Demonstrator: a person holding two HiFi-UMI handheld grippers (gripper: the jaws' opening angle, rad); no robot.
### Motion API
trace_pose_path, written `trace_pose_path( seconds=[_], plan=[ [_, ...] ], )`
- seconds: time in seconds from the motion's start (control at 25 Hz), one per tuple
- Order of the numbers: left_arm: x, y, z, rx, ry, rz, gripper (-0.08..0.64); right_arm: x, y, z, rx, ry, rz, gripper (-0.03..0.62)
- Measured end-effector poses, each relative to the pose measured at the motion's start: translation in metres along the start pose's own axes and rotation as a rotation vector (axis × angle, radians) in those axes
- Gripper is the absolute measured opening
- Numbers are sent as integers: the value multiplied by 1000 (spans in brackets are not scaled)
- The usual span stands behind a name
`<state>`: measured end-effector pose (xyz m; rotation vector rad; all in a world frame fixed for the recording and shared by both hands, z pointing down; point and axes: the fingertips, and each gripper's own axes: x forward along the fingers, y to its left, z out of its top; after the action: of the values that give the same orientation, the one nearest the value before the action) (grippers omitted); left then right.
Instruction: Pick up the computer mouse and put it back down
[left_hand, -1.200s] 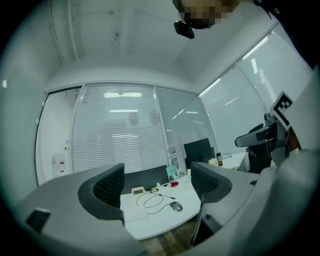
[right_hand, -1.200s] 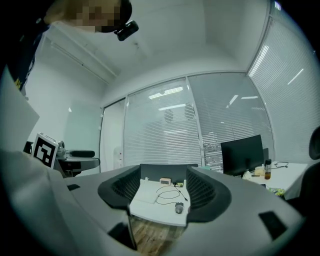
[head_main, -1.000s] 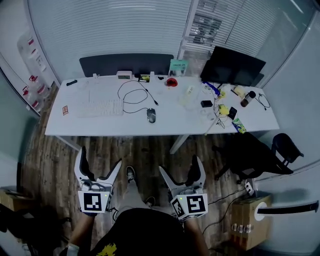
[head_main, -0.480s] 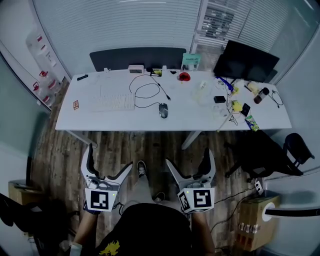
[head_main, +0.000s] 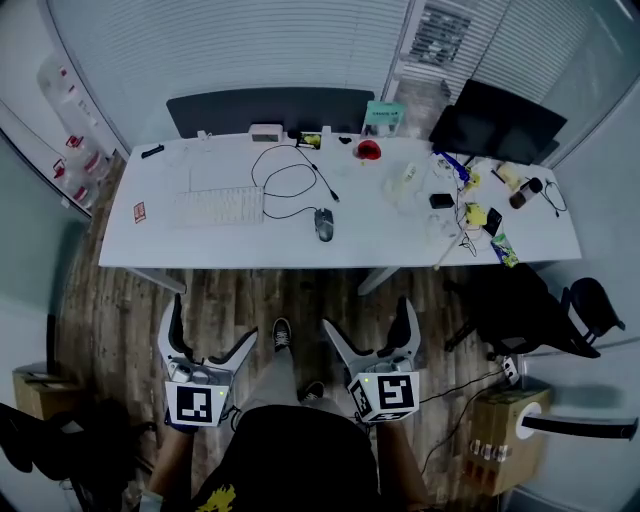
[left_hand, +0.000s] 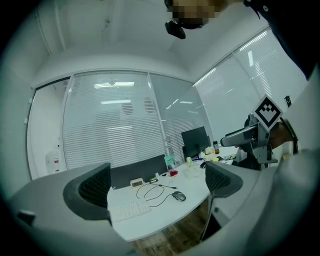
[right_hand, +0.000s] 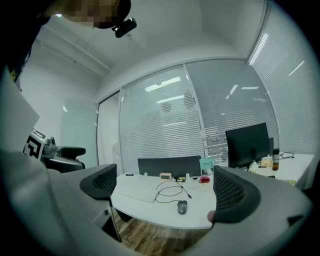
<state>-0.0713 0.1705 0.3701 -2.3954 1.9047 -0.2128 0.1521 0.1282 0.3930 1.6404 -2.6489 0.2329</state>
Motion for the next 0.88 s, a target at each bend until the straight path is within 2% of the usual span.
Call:
trace_pose_path(
  seconds=[0.16,0.44,0.6,0.68,0.8,0.88],
  plan=[
    [48,20,-8,-14,7,-14,586,49,-12,-12,-1,74,-5,598],
    [139,83,-26,-41,6,-30,586,149,-21,-7,-79,159,-24,597],
    [179,120,-40,-85,-18,-35,586,196,-23,-14,-87,204,-55,597],
    [193,136,-53,-77,-12,-56,585,215,-22,-23,-81,224,-78,597],
    [210,152,-61,-14,-26,-102,584,237,-22,-40,-62,270,-109,597],
    [218,160,-70,-42,-10,-111,584,250,-25,-52,-52,307,-123,594]
  ],
)
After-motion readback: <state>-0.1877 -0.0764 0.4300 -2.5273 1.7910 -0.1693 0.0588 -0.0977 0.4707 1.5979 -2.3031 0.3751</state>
